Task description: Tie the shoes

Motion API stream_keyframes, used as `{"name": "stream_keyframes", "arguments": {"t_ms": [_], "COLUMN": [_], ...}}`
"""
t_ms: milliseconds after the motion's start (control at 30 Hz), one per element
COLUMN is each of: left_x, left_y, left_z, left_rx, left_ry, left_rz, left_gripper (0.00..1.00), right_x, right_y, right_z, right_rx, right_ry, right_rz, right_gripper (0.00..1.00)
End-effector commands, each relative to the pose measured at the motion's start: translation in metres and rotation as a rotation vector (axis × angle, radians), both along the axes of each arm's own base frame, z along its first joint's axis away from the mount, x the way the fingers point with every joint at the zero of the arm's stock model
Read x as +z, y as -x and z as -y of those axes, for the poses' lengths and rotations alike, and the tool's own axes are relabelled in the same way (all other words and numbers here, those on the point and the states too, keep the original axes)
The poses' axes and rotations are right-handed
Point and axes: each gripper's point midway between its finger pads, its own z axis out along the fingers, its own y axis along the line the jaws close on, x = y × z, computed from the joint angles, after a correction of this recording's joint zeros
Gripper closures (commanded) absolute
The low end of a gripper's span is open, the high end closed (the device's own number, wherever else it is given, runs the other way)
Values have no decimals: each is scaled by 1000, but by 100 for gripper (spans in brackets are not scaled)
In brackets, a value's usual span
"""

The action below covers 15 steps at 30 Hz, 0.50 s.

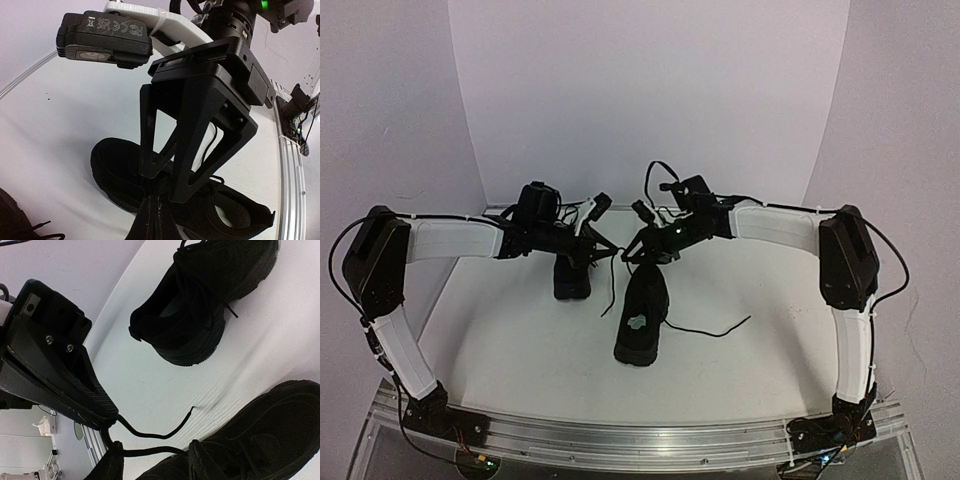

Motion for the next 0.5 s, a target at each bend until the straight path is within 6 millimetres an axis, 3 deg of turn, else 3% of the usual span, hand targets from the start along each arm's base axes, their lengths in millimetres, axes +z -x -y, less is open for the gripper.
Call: {"name": "stream_keyframes", "arguments": {"t_ms": [0, 167, 367, 467], "left_x": [24, 25, 21, 12], "left_y": [-9, -10, -8, -5], "left_z": [4, 5, 3, 0], "left_rx": [-6, -8, -5, -11], "left_ry": [51, 53, 46, 22], "left_rz": [45, 48, 37, 30], "left_gripper": [100, 100, 100, 100], "right_x": [15, 13, 17, 27], "right_y": [-5, -6, -5, -6], "right_z": [-12, -14, -12, -9], "right_rx": [13, 7, -5, -26], "right_ry": [-32, -27, -26, -27], "right_rz": [55, 51, 55, 69], "right_gripper": [61, 72, 98, 100]}}
